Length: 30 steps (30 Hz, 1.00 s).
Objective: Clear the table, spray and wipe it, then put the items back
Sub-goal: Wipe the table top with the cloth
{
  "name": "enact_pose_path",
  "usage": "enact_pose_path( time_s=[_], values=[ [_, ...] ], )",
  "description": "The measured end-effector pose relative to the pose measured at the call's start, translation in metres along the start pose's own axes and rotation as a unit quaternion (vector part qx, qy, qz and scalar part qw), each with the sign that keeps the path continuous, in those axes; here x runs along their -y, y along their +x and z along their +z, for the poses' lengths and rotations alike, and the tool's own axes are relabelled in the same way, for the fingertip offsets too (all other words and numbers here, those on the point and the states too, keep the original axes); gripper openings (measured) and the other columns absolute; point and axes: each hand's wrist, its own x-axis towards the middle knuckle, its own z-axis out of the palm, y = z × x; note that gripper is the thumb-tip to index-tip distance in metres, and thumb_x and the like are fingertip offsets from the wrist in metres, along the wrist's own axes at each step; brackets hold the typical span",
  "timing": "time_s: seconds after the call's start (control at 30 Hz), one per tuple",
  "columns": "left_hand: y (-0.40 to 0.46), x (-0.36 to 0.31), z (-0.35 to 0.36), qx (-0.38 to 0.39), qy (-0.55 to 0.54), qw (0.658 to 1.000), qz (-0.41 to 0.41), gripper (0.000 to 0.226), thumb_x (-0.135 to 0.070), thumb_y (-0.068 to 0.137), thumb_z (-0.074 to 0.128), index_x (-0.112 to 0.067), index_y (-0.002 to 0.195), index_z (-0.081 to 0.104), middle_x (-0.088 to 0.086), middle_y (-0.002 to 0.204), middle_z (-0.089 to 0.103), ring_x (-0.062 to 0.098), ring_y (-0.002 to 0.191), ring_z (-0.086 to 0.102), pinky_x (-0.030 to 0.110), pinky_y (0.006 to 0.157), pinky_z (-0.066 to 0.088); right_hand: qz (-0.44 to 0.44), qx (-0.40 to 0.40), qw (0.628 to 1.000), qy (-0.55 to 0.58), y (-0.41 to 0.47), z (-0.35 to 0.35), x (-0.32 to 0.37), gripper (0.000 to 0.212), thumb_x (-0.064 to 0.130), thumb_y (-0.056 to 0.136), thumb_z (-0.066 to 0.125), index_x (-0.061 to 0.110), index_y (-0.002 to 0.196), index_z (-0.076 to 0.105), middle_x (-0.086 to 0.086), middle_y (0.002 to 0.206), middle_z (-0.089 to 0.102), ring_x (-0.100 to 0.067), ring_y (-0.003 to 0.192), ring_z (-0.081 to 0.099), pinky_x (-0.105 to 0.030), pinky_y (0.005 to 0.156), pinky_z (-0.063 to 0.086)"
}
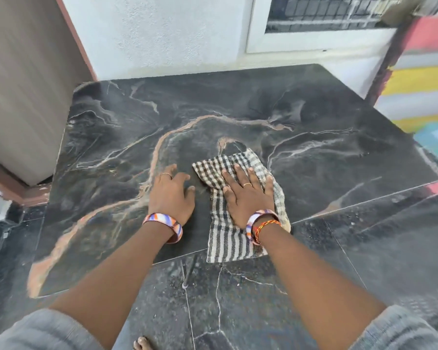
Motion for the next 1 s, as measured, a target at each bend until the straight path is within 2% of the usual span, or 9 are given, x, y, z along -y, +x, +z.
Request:
enact_pose_path(
  time_s=[0.17, 0.27, 0.4, 0.53, 0.57, 0.7, 0.83, 0.93, 1.0],
  values=[
    [-0.004, -0.074, 0.040, 0.034, -0.012, 0.998, 0.048, 0.032, -0.016, 0.087, 0.055, -0.006, 0.117, 0.060, 0.018, 0.147, 0.035, 0.037, 0.127, 0.042, 0.041, 0.106, 0.037, 0.081, -0.032, 0.996, 0.001, -0.010, -0.014, -0.087, 0.049, 0.042, 0.096, 0.018, 0.043, 0.144, 0.010, 0.009, 0.158, 0.005, -0.020, 0.146, -0.001, -0.059, 0.109, -0.011],
    [0.002, -0.110, 0.060, 0.044, 0.003, 0.995, 0.087, 0.031, -0.016, 0.087, 0.054, -0.006, 0.116, 0.060, 0.019, 0.146, 0.035, 0.032, 0.135, 0.034, 0.040, 0.107, 0.034, 0.147, -0.050, 0.988, -0.002, -0.015, -0.023, -0.141, 0.050, 0.042, 0.094, 0.017, 0.044, 0.144, 0.011, 0.009, 0.158, 0.006, -0.020, 0.146, -0.001, -0.061, 0.108, -0.013],
    [0.019, -0.148, 0.078, 0.061, 0.005, 0.991, 0.119, 0.029, -0.014, 0.086, 0.054, -0.006, 0.113, 0.063, 0.020, 0.146, 0.036, 0.033, 0.136, 0.034, 0.042, 0.105, 0.038, 0.225, -0.072, 0.972, 0.001, -0.018, -0.037, -0.203, 0.049, 0.047, 0.092, 0.019, 0.046, 0.142, 0.018, 0.011, 0.157, 0.012, -0.018, 0.146, 0.003, -0.062, 0.105, -0.017],
    [0.050, -0.186, 0.102, 0.075, 0.006, 0.986, 0.146, 0.026, -0.014, 0.086, 0.055, -0.006, 0.109, 0.065, 0.018, 0.147, 0.036, 0.042, 0.117, 0.051, 0.043, 0.103, 0.041, 0.292, -0.108, 0.950, 0.035, -0.014, -0.050, -0.261, 0.049, 0.051, 0.090, 0.026, 0.047, 0.139, 0.027, 0.012, 0.155, 0.018, -0.016, 0.145, 0.006, -0.056, 0.107, -0.019],
    [0.060, -0.195, 0.110, 0.076, 0.006, 0.985, 0.153, 0.026, -0.014, 0.086, 0.055, -0.006, 0.108, 0.065, 0.017, 0.147, 0.036, 0.042, 0.115, 0.052, 0.043, 0.103, 0.040, 0.312, -0.113, 0.942, 0.049, -0.013, -0.054, -0.278, 0.049, 0.050, 0.091, 0.027, 0.046, 0.139, 0.028, 0.011, 0.156, 0.017, -0.016, 0.145, 0.005, -0.055, 0.108, -0.018],
    [0.101, -0.237, 0.147, 0.093, -0.018, 0.977, 0.192, 0.027, -0.012, 0.086, 0.054, -0.006, 0.110, 0.064, 0.020, 0.145, 0.038, 0.031, 0.136, 0.034, 0.040, 0.108, 0.035, 0.407, -0.129, 0.898, 0.109, -0.004, -0.070, -0.338, 0.050, 0.044, 0.093, 0.032, 0.039, 0.143, 0.025, 0.006, 0.158, 0.009, -0.021, 0.145, -0.004, -0.054, 0.113, -0.007],
    [0.136, -0.284, 0.174, 0.119, -0.034, 0.966, 0.227, 0.023, -0.011, 0.085, 0.055, -0.005, 0.104, 0.066, 0.020, 0.144, 0.038, 0.031, 0.133, 0.038, 0.039, 0.107, 0.036, 0.490, -0.136, 0.851, 0.129, 0.014, -0.085, -0.381, 0.054, 0.041, 0.094, 0.028, 0.032, 0.146, 0.018, 0.001, 0.158, 0.001, -0.028, 0.145, -0.008, -0.053, 0.115, -0.003],
    [0.157, -0.309, 0.187, 0.128, -0.038, 0.959, 0.251, 0.023, -0.012, 0.085, 0.055, -0.005, 0.105, 0.066, 0.017, 0.146, 0.036, 0.032, 0.133, 0.036, 0.039, 0.106, 0.034, 0.551, -0.136, 0.813, 0.133, 0.027, -0.093, -0.405, 0.056, 0.041, 0.095, 0.025, 0.026, 0.148, 0.012, -0.007, 0.158, 0.000, -0.036, 0.143, -0.001, -0.052, 0.115, -0.001],
    [0.171, -0.321, 0.196, 0.132, -0.037, 0.957, 0.255, 0.023, -0.013, 0.085, 0.055, -0.006, 0.105, 0.066, 0.016, 0.147, 0.035, 0.031, 0.135, 0.034, 0.040, 0.104, 0.036, 0.587, -0.123, 0.793, 0.109, 0.037, -0.098, -0.420, 0.057, 0.040, 0.095, 0.023, 0.020, 0.147, 0.013, -0.016, 0.156, 0.010, -0.042, 0.139, 0.014, -0.053, 0.114, 0.008]
  ],
)
